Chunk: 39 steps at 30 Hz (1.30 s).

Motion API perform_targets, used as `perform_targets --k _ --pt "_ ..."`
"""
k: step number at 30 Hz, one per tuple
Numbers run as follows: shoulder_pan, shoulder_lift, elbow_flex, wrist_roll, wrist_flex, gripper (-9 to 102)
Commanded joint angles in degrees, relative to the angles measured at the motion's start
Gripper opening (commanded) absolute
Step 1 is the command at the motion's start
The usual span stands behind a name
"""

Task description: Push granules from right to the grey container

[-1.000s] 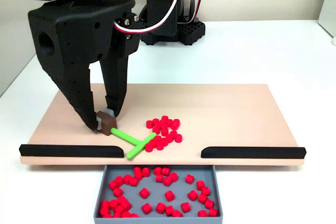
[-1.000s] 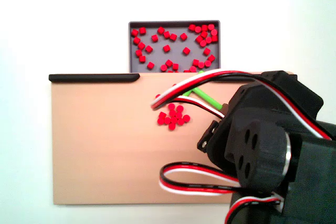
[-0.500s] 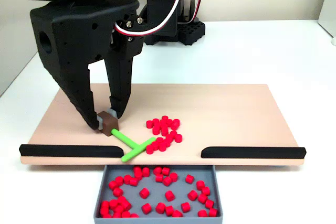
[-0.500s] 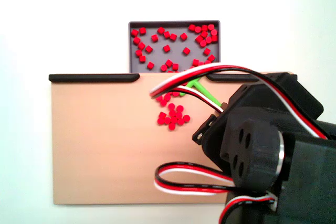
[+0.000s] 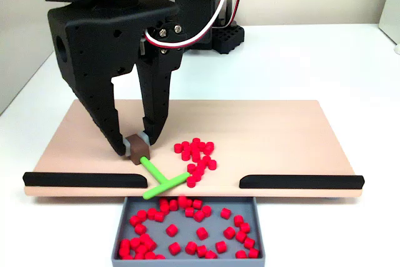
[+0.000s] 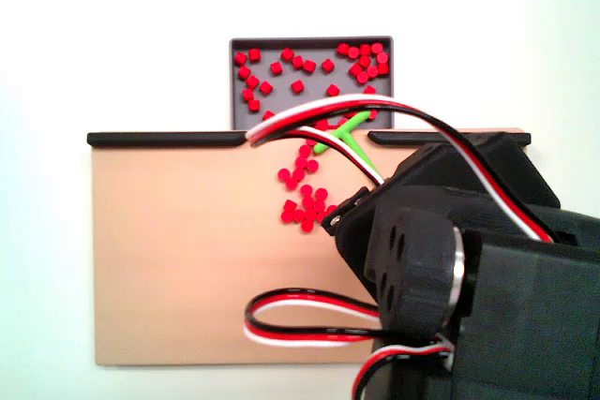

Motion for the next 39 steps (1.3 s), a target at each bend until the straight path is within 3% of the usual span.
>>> perform_targets --k 1,17,23,39 --pt "-0.88 2.20 -1.41 3.25 0.09 0" --pt "-2.99 3.60 -5.71 16.52 0.09 0" --pt "-3.69 11.51 -4.48 27.42 0.88 0" --pt "-8.26 50.80 38.23 48.34 0.18 0"
